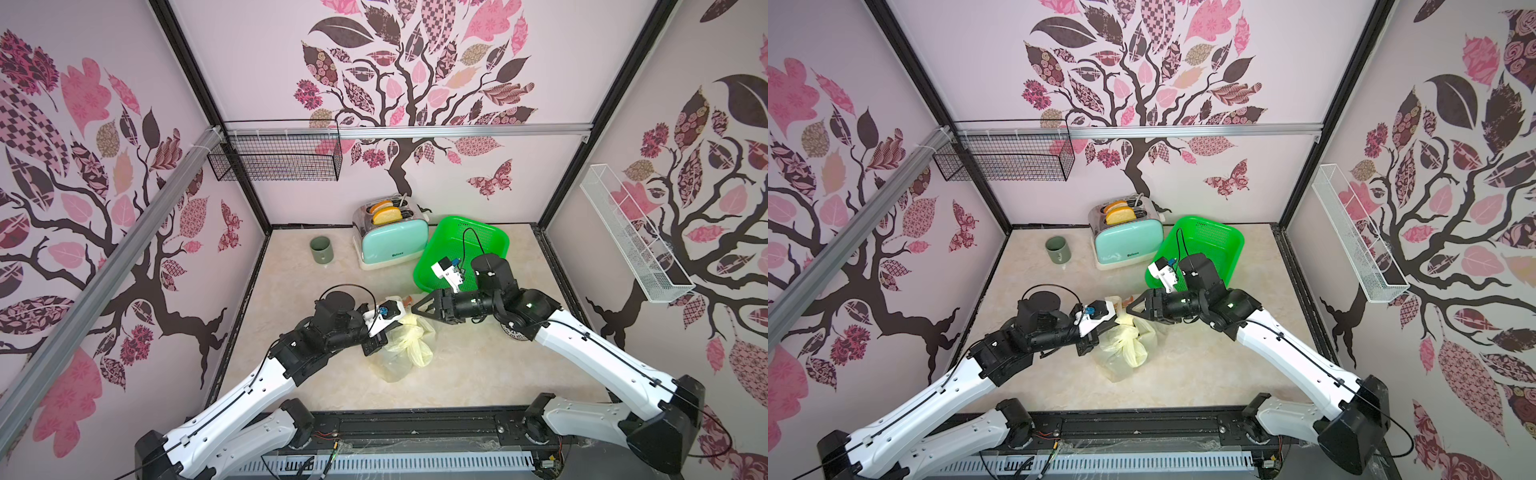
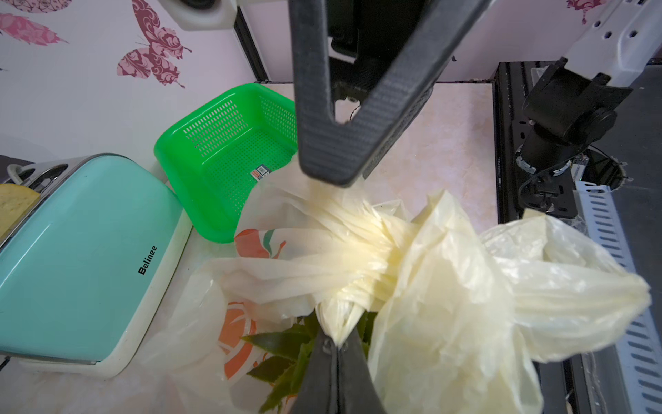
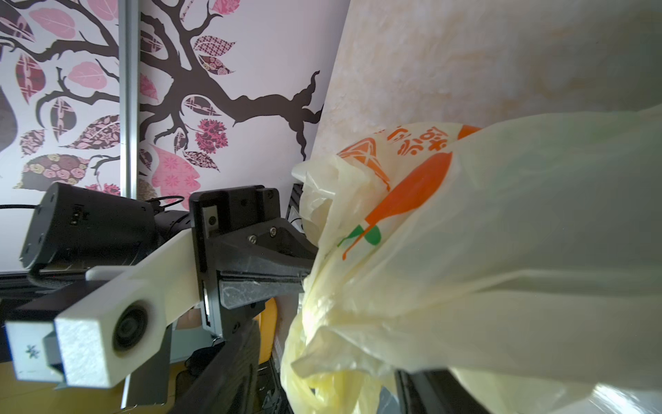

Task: Place the pineapple into a plastic bag & tie a knot
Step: Tie the plastic bag at the center of the board.

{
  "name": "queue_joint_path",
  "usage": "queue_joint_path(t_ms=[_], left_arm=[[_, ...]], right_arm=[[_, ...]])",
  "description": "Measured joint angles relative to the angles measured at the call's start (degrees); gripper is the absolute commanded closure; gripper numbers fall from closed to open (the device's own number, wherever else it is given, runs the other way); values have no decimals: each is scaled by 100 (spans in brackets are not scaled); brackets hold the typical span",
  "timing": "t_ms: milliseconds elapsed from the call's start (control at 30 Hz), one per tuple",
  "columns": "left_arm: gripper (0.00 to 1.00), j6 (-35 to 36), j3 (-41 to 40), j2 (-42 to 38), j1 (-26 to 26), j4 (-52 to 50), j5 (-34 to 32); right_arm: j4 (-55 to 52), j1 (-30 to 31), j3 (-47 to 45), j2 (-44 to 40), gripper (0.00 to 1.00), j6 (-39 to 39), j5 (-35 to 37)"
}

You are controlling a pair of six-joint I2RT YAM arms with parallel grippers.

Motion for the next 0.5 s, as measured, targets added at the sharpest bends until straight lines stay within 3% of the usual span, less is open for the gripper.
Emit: queue_joint_path(t_ms=[167, 367, 500], left_arm=[[100, 2, 90, 2, -48, -68, -205], [100, 4, 175, 9, -142, -94, -407], [100, 7, 219, 48, -240, -116, -549]], right_arm=[[-918, 162, 247, -352, 35, -645, 505], [-1742, 1084, 339, -866, 31, -1375, 1062], [-1937, 1652, 337, -732, 31, -1502, 1486]])
